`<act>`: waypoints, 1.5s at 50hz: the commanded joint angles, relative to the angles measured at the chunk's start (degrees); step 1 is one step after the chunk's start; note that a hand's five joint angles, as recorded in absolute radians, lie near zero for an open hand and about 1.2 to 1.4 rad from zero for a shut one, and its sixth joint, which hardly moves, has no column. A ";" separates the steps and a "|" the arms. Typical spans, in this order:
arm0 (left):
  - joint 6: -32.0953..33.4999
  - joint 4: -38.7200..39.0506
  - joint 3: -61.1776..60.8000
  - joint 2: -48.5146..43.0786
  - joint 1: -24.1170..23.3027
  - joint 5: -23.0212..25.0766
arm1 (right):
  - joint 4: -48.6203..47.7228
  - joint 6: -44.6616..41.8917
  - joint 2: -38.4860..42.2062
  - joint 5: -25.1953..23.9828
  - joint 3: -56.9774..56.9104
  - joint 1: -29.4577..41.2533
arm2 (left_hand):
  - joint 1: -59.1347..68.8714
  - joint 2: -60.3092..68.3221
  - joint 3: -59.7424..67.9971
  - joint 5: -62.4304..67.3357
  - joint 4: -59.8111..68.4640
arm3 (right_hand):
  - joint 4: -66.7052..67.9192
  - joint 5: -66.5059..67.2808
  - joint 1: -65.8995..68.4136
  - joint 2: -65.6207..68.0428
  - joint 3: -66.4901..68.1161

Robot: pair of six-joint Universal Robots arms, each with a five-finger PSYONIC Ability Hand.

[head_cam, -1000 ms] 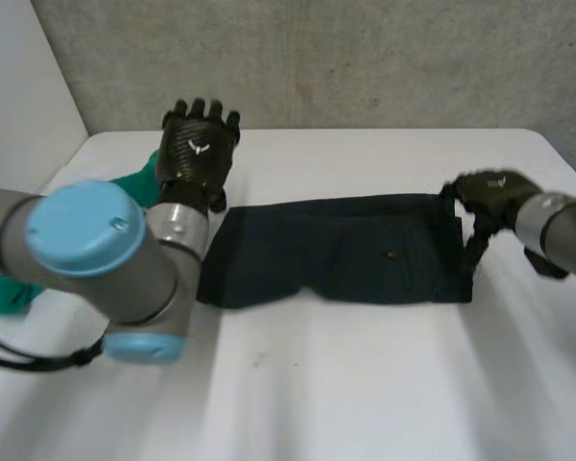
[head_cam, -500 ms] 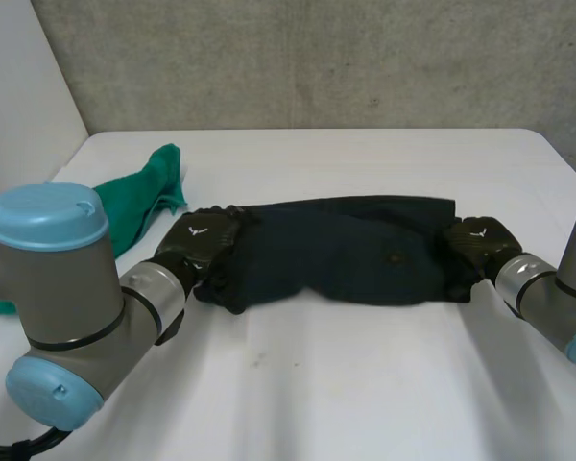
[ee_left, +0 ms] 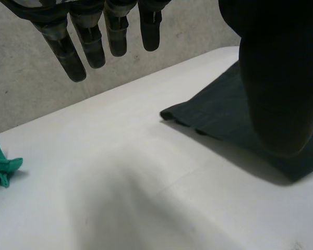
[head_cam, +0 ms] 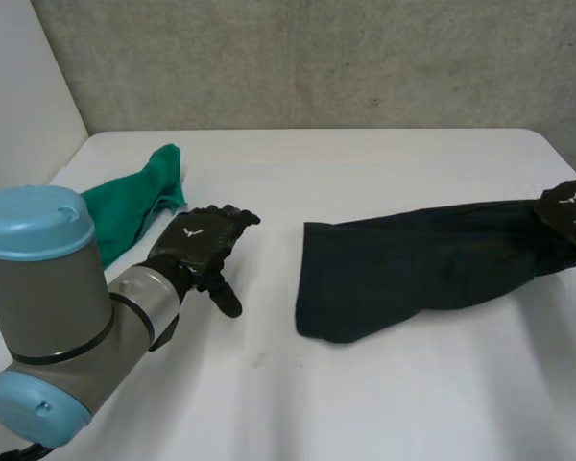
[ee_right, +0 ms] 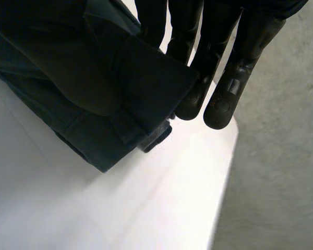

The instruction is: Fold the laundry.

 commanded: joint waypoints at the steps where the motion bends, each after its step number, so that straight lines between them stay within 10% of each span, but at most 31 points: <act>1: 0.10 0.38 0.27 0.28 0.15 -0.08 | -0.84 -12.70 0.11 0.78 -3.95 14.34 | -1.14 -1.55 -1.91 -2.57 -1.63 | 12.00 15.44 28.28 13.27 12.36; 16: 0.10 0.55 9.05 -1.56 -0.38 -8.25 | -2.35 -17.19 6.26 -15.30 -1.76 34.22 | -1.14 -1.55 -1.91 -2.57 -1.63 | 11.89 15.33 28.17 13.17 12.26; 20: 0.18 0.47 13.00 -4.02 -0.55 -10.54 | -0.41 -14.03 6.27 -16.45 -2.64 33.96 | -1.14 -1.55 -1.91 -2.57 -1.63 | -34.77 -31.33 -18.50 -33.50 -34.41; 22: 0.10 0.55 15.46 -5.24 -0.99 -10.89 | -0.06 -7.02 6.09 -16.45 -3.51 33.35 | -1.14 -1.55 -1.91 -2.57 -1.63 | -58.00 -54.56 -41.72 -56.73 -57.64; 30: 0.09 0.64 23.02 -9.91 -3.19 -10.72 | 0.12 32.79 -3.57 -19.17 -5.01 24.47 | -1.10 -1.51 -1.87 -2.53 -1.59 | -58.00 -54.56 -41.72 -56.73 -57.64; 37: 0.10 0.47 29.96 -15.35 -8.45 -8.00 | 4.93 48.28 -5.86 -18.29 -7.29 14.56 | -0.09 -0.50 -0.86 -1.52 -0.58 | -58.00 -54.56 -41.72 -56.73 -57.64; 54: -0.17 -8.49 50.44 -34.60 -15.67 -5.53 | 14.79 42.50 9.95 -14.87 -22.06 13.04 | 0.42 0.00 -0.35 -1.01 -0.07 | -58.00 -54.56 -41.72 -56.73 -57.64; 75: 4.39 -27.83 56.70 -42.17 -15.41 -16.16 | 21.12 31.25 19.19 -14.69 -25.76 16.20 | 0.25 -0.16 -0.52 -1.18 -0.24 | -58.00 -54.56 -41.72 -56.73 -57.64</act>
